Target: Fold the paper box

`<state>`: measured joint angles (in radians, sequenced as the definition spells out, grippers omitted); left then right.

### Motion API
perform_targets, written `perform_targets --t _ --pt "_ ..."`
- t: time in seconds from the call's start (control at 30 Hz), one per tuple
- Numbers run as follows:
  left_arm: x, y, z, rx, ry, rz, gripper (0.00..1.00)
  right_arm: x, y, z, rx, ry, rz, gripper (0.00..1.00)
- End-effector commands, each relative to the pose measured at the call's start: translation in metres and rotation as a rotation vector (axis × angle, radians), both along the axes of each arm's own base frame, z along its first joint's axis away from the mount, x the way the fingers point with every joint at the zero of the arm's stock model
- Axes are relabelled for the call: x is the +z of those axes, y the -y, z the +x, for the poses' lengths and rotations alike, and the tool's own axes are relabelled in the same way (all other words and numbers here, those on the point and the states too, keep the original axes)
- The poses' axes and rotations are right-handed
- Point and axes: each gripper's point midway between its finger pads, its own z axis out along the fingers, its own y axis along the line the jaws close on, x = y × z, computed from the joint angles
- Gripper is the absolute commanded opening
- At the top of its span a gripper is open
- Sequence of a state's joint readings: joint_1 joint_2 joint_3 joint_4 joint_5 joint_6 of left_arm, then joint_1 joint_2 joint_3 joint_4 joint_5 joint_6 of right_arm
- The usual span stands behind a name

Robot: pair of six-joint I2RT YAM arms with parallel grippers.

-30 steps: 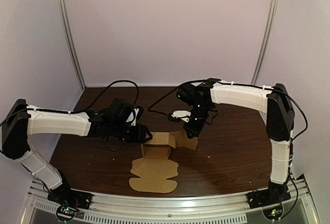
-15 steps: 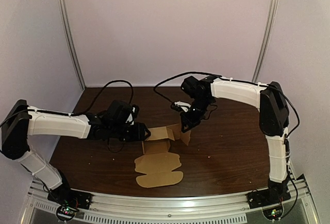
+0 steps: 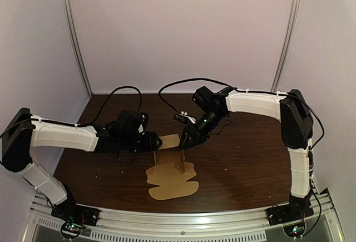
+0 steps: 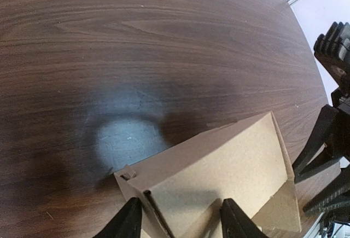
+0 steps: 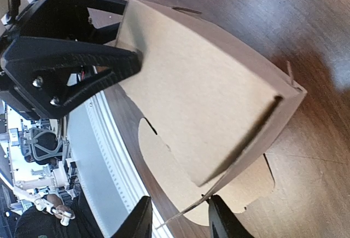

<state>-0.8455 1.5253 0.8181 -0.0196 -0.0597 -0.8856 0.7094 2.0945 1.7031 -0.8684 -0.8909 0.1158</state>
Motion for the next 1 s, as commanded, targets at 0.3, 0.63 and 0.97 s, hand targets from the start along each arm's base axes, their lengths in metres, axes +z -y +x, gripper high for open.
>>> perform_targets --t 0.3,0.63,0.97 --pt "-0.023 -0.004 -0.010 -0.024 -0.038 0.055 0.52 0.000 0.027 0.004 0.232 0.337 -0.029 0.46" --pt "-0.025 -0.002 -0.011 -0.026 -0.046 0.051 0.52 -0.030 0.023 0.014 0.289 0.536 -0.054 0.50" --pt "-0.017 0.008 -0.012 -0.046 -0.057 -0.005 0.52 -0.037 -0.010 0.024 0.233 0.685 -0.049 0.64"
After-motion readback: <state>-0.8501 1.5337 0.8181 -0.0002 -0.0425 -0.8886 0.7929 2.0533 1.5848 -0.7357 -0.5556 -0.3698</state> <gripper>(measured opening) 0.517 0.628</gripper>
